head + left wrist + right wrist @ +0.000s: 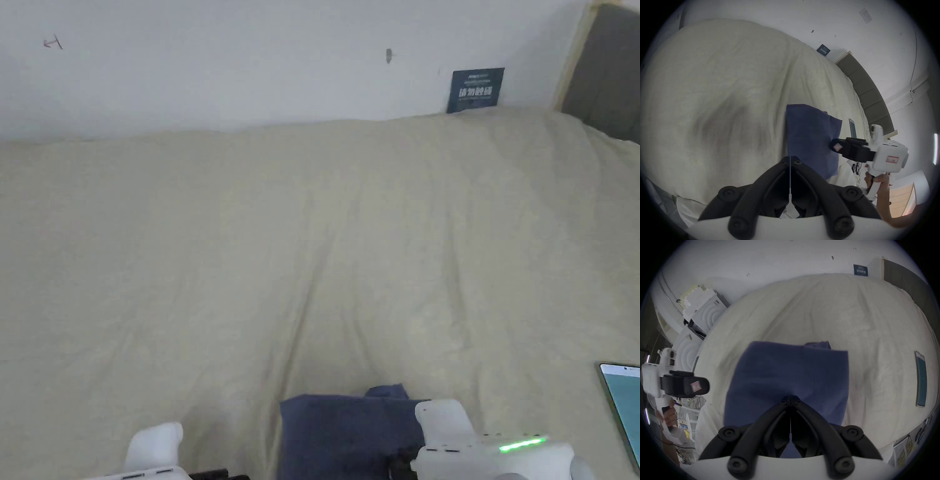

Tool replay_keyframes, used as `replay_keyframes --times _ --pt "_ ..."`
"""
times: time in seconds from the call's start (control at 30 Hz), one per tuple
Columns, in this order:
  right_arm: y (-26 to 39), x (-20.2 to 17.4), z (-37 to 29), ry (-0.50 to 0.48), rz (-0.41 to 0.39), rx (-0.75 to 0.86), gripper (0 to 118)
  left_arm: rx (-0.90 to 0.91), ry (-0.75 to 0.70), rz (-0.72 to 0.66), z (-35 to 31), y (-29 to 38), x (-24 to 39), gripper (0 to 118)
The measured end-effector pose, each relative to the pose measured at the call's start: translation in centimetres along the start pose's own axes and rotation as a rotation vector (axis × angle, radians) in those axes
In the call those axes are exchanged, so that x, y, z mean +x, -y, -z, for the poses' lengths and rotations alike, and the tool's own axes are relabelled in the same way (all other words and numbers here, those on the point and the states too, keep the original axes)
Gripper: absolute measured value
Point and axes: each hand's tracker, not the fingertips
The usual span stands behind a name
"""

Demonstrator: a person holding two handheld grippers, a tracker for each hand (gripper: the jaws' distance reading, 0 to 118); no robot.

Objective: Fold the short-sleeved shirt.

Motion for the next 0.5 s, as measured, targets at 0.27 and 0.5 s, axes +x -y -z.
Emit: replay_keyframes --times 0.27,0.5 --pt "0.9 1.1 1.7 -0.002 0.044 -0.021 4 -0.088 0.043 -0.061 4.3 -1.8 0.0 82" --pt "0.9 1.9 1.7 -0.046 0.086 -0.023 4 -0.144 0.130 -0.098 7.9 -3.3 0.7 82"
